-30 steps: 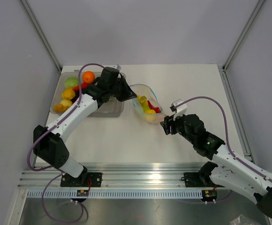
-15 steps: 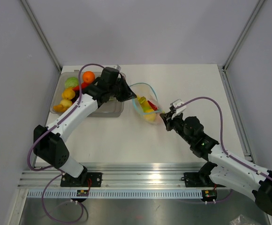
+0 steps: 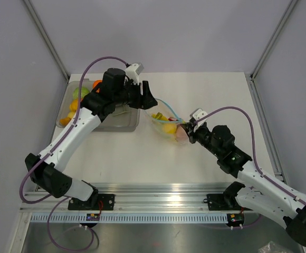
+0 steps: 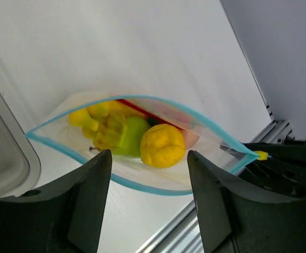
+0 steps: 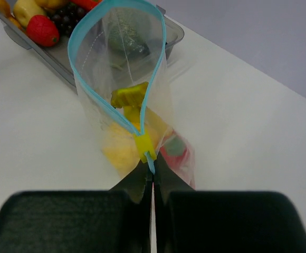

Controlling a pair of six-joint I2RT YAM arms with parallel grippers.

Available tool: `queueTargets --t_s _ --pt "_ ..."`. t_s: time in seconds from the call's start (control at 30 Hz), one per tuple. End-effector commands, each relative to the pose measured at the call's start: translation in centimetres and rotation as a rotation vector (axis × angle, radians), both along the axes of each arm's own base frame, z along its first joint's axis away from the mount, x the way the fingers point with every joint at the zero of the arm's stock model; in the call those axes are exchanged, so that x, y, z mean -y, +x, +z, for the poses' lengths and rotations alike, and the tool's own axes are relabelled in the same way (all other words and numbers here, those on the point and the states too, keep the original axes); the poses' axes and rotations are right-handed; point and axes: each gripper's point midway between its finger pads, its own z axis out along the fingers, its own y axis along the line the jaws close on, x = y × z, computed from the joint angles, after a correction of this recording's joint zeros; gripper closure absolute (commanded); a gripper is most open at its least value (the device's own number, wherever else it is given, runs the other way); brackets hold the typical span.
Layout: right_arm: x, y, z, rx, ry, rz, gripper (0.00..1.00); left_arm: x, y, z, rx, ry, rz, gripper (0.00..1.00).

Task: Place the food in the zip-top bag and seal the zipper
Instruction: Zip the zipper food storage bag at the center of the board.

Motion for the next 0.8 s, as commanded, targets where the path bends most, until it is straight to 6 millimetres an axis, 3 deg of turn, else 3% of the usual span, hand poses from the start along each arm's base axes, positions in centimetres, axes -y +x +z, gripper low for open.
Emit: queueTargets --t_s 0.0,0.1,0.17,0.2,0.3,0.37,0.63,0.77 --pt "-0.6 -0.8 4.1 0.07 -0.011 0.127 1.0 1.7 -2.2 7.2 0.417 0.022 -0.317 0.39" --pt "-1.2 -1.4 4.3 0.05 -0.026 0.197 1.0 3.5 -4.0 7.7 0.557 0.027 -0.499 0.36" --pt "-1.4 -1.5 4.2 0.041 -0.037 0.22 1.0 4.3 -5.2 6.5 0.611 0.015 -0.577 0.39" --pt "-1.4 -1.7 4.0 0.027 -0.042 0.228 1.0 4.9 -5.1 7.6 0.737 0.009 -0.603 0.39" --pt "-1.5 -2.1 4.3 0.019 -0.034 0.247 1.0 6.0 -7.0 7.2 0.885 0.01 -0.696 0.31" --pt "-1.4 -2.3 4.5 0.022 -0.022 0.245 1.0 6.9 -7.6 7.7 0.903 0.004 -0.746 0.3" --pt "-0.9 -3.1 4.7 0.002 -0.027 0.246 1.0 10.2 -10.9 5.0 0.881 0.037 -0.957 0.31" --pt "-0.9 -3.3 4.7 -0.006 -0.023 0.255 1.0 10.9 -11.3 3.6 0.849 0.067 -0.984 0.33"
